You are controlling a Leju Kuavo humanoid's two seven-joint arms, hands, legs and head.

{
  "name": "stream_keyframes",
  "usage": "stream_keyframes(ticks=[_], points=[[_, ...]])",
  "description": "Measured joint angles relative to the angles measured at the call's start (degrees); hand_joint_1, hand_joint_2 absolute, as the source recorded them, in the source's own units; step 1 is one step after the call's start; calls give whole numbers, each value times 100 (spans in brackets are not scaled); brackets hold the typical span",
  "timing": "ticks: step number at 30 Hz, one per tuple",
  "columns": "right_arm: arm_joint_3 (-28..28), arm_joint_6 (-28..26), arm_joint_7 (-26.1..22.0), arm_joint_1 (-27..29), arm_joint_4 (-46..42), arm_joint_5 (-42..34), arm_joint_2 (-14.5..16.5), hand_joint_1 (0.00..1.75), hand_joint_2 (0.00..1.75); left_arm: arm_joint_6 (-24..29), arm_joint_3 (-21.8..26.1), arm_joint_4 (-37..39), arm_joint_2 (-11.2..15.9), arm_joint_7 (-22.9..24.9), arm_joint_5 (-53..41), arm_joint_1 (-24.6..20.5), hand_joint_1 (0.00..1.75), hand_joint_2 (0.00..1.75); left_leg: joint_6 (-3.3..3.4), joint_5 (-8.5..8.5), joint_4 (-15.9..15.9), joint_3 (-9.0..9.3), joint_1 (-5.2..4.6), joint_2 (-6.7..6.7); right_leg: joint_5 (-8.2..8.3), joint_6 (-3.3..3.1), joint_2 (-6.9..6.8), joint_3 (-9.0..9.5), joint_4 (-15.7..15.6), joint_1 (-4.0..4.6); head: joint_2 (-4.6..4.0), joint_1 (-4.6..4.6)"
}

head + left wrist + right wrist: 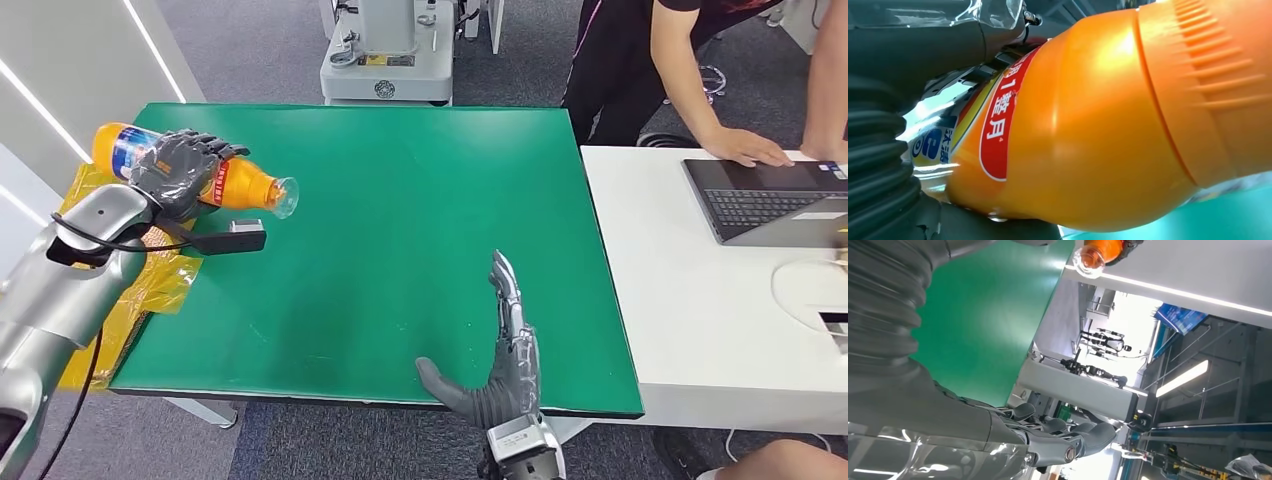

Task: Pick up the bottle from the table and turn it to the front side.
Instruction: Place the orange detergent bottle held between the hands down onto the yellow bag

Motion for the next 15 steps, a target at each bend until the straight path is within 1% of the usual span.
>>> stream_keyframes(ticks=[4,7,11,15], points=[[-14,25,14,65,-90,32,2,0,175,-68,-180,593,66,67,-135,-253,175,175,0,0,0,0,0,0,0,0,0,0,0,0,1,0],[-21,49,27,99,-134,50,3,0,175,-75,-249,949,74,75,-167,-328,175,175,0,0,0,0,0,0,0,0,0,0,0,0,0,0],[-28,58,30,118,-164,63,15,0,175,-63,-306,1247,73,75,-179,-364,175,175,0,0,0,-1,0,-1,0,0,-1,0,0,0,1,1],[-30,58,30,122,-173,65,24,0,175,-61,-349,1390,71,74,-183,-397,175,175,0,0,0,-1,0,-1,0,0,-1,0,0,0,1,0]])
